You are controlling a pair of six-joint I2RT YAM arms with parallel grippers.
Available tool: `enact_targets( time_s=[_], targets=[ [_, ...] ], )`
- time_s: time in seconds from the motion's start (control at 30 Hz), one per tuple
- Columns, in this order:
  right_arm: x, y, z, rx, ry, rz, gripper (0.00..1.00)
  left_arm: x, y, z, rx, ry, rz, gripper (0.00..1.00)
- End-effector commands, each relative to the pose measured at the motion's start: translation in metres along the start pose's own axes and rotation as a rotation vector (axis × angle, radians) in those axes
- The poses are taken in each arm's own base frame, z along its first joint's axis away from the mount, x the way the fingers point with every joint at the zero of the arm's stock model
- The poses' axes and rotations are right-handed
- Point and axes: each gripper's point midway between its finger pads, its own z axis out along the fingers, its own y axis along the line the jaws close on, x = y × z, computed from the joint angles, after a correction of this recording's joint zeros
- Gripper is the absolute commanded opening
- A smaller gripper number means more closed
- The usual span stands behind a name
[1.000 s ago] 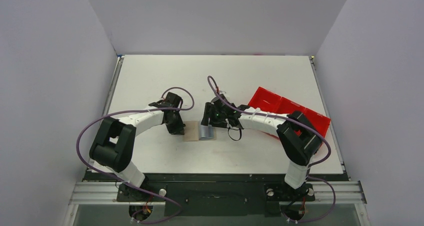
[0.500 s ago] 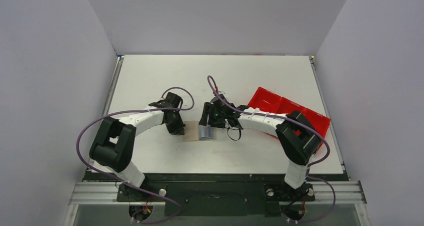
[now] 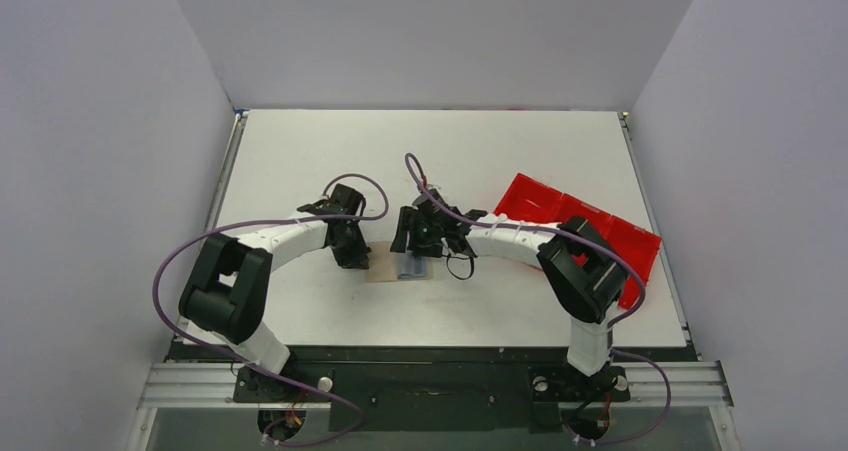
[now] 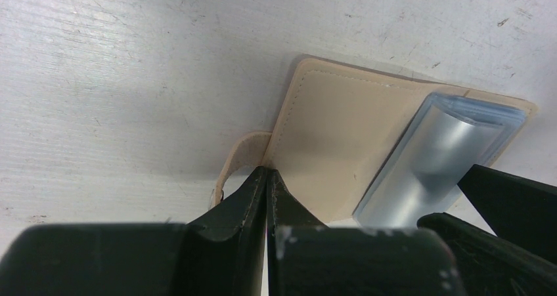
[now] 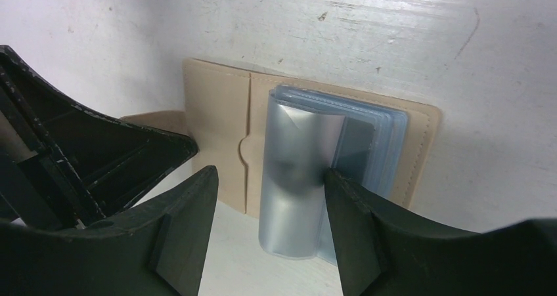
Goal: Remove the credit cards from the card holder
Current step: Remove the credit card from the card holder.
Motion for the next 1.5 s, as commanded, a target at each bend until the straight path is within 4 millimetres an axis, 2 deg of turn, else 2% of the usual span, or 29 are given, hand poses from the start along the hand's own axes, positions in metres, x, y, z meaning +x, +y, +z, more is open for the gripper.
enact_targets(
  time_s=[0.0,0.27,0.53,0.67,0.77,0.87,1.1,1.27,1.47],
  targets=[
    [-0.007,0.024,0.005,-0.056,-0.015,-0.013,0.57,0.006,-0.005,0.008,0.025,0.019,-0.009,0.00],
    [-0.004,0.045,0.014,-0.101,0.017,-0.018,0.57,0.002,-0.012,0.000,0.066,-0.001,-0.005,0.00],
    [-0.011,0.060,0.017,-0.136,0.017,-0.011,0.57,-0.009,-0.029,-0.031,0.155,-0.062,0.013,0.00],
    [-0.011,0.065,0.022,-0.150,0.029,-0.002,0.57,-0.013,-0.028,-0.048,0.153,-0.091,0.020,0.00],
    [-0.008,0.063,0.027,-0.147,0.042,0.004,0.57,-0.012,-0.025,-0.058,0.151,-0.100,0.033,0.00],
    [-0.005,0.064,0.031,-0.155,0.051,0.017,0.57,-0.007,-0.029,-0.067,0.195,-0.098,0.044,0.00],
    [0.001,0.068,0.039,-0.187,0.084,0.052,0.58,0.006,-0.044,-0.063,0.287,-0.065,0.030,0.05],
    [0.003,0.069,0.039,-0.226,0.100,0.079,0.61,0.013,-0.059,-0.065,0.389,-0.025,-0.001,0.16],
    [0.000,0.065,0.034,-0.231,0.097,0.077,0.64,0.016,-0.070,-0.070,0.458,0.001,-0.029,0.17]
  ],
)
